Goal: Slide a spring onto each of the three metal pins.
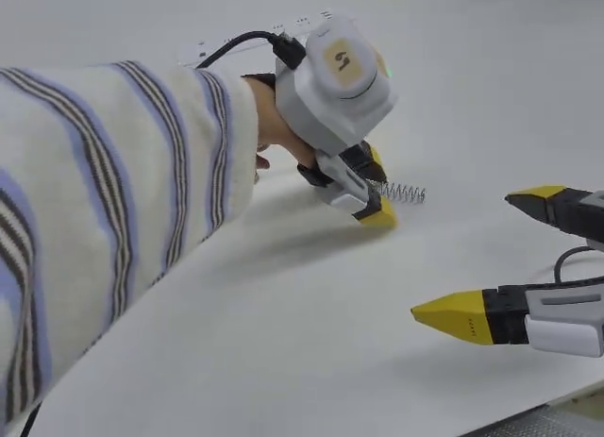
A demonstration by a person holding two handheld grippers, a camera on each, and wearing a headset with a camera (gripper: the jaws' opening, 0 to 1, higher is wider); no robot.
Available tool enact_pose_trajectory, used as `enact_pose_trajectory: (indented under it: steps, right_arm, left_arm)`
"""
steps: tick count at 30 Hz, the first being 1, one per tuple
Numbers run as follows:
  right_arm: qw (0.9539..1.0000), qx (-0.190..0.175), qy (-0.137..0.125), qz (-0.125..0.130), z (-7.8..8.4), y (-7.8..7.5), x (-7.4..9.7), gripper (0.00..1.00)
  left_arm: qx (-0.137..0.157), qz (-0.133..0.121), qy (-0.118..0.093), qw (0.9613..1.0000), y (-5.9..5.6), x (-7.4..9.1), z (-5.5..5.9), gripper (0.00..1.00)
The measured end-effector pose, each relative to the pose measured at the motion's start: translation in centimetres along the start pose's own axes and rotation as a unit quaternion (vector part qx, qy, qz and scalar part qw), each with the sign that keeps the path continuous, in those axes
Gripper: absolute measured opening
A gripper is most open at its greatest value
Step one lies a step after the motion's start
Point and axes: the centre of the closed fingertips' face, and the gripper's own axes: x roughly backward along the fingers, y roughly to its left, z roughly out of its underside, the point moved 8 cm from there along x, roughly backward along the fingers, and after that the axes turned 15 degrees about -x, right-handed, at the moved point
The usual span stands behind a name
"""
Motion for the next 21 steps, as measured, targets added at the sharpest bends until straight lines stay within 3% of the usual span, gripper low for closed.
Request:
enact_pose_trajectory:
  steps: [7,13,14,15,16,18,21]
  right_arm:
    - [1.0,0.001,-0.004,0.004,-0.17,-0.17,0.32,0.98]
    - [1.0,0.001,-0.006,0.006,-0.17,-0.24,0.45,0.98]
    - [1.0,0.001,-0.006,0.006,-0.16,-0.22,0.46,0.98]
    - [1.0,0.001,-0.006,0.006,-0.16,-0.2,0.46,0.98]
    - [1.0,0.001,-0.006,0.006,-0.16,-0.18,0.47,0.98]
    - [1.0,0.002,-0.006,0.006,-0.16,-0.16,0.49,0.98]
    - [1.0,0.004,-0.006,0.006,-0.22,-0.03,0.52,0.98]
  left_arm:
    - [0.001,-0.011,0.012,0.9999,0.35,0.06,0.04,0.03]
    - [0.009,-0.013,0.019,0.9997,0.27,0.1,-0.14,0.03]
    - [0.025,-0.013,0.022,0.9994,0.27,0.1,-0.1,0.03]
    - [0.062,-0.013,0.028,0.9976,0.05,0.19,-0.15,0.03]
    - [0.069,-0.014,0.03,0.997,-0.04,0.21,-0.23,0.02]
    - [0.053,-0.018,0.03,0.998,-0.08,0.17,-0.37,0.02]
    - [0.065,-0.024,0.031,0.9971,-0.37,0.19,-0.54,0.02]
